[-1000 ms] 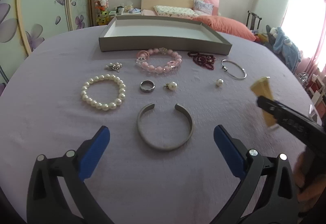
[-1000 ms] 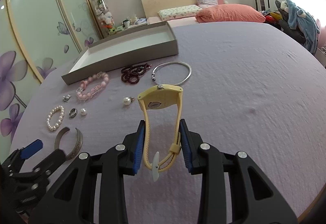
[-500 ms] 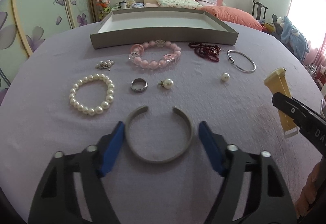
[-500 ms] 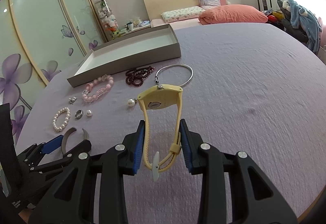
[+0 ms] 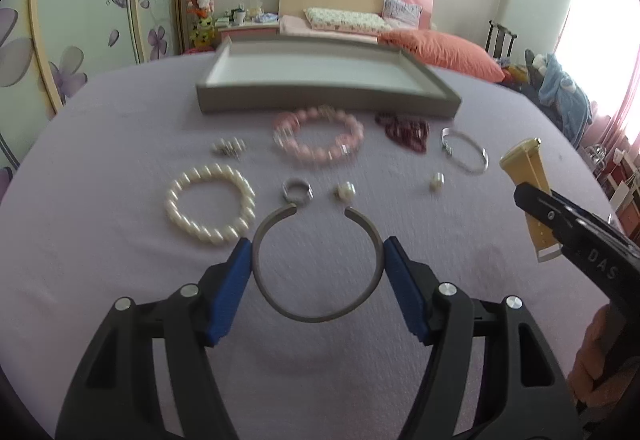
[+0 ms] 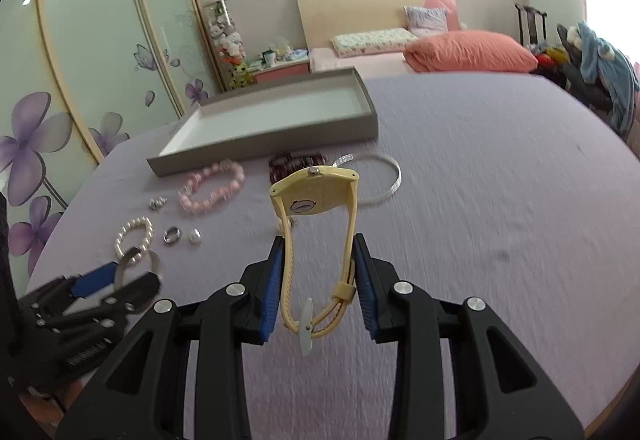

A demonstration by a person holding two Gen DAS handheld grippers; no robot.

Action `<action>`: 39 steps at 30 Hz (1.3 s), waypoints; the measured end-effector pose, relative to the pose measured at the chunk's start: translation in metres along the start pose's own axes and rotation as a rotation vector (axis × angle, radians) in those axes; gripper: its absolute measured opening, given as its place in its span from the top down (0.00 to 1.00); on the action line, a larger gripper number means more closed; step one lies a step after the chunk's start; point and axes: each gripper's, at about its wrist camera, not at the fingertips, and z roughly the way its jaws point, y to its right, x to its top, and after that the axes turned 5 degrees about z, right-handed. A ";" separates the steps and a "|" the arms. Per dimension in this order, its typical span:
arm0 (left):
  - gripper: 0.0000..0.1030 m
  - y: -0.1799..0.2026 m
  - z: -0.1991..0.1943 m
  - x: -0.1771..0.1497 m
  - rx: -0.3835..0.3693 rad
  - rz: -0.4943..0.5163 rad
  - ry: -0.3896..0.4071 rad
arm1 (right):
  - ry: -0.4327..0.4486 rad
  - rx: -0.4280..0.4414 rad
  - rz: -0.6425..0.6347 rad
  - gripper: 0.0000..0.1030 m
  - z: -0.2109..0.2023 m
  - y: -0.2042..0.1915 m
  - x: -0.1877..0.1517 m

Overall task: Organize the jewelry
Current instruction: 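Carry the watch and cuff into the grey tray and open both tools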

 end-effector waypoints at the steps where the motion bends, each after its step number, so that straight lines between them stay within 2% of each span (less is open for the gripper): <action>1: 0.37 -0.006 -0.004 0.009 -0.005 -0.003 0.017 | 0.009 0.006 -0.008 0.66 0.000 -0.002 0.008; 7: 0.37 -0.032 -0.012 0.066 0.007 -0.007 0.113 | 0.056 0.051 -0.035 0.66 0.011 -0.014 0.062; 12: 0.37 -0.050 0.016 0.127 0.007 -0.005 0.142 | 0.047 0.061 -0.038 0.66 0.055 -0.022 0.117; 16: 0.37 -0.061 0.054 0.170 0.025 -0.024 0.126 | -0.042 0.070 -0.041 0.66 0.113 -0.029 0.153; 18: 0.37 -0.064 0.079 0.189 0.016 -0.018 0.098 | -0.123 0.055 -0.037 0.66 0.156 -0.030 0.167; 21: 0.37 -0.066 0.112 0.212 0.013 -0.009 0.064 | -0.231 -0.010 -0.036 0.66 0.210 -0.028 0.175; 24: 0.37 -0.070 0.139 0.227 0.016 -0.024 0.032 | -0.285 -0.080 -0.030 0.66 0.249 -0.025 0.176; 27: 0.37 -0.073 0.160 0.234 0.013 -0.046 0.002 | -0.302 -0.105 -0.028 0.64 0.265 -0.025 0.180; 28: 0.37 -0.073 0.167 0.236 0.013 -0.046 -0.004 | -0.306 -0.115 -0.029 0.60 0.268 -0.026 0.181; 30: 0.37 -0.073 0.174 0.239 0.013 -0.047 -0.011 | -0.295 -0.117 -0.031 0.49 0.265 -0.023 0.180; 31: 0.37 -0.072 0.178 0.238 0.012 -0.047 -0.015 | -0.284 -0.112 -0.031 0.39 0.263 -0.023 0.181; 32: 0.37 -0.071 0.180 0.237 0.012 -0.046 -0.017 | -0.261 -0.097 -0.036 0.33 0.254 -0.021 0.180; 39: 0.37 -0.069 0.198 0.238 0.044 -0.046 -0.029 | -0.200 -0.018 -0.041 0.28 0.218 -0.003 0.179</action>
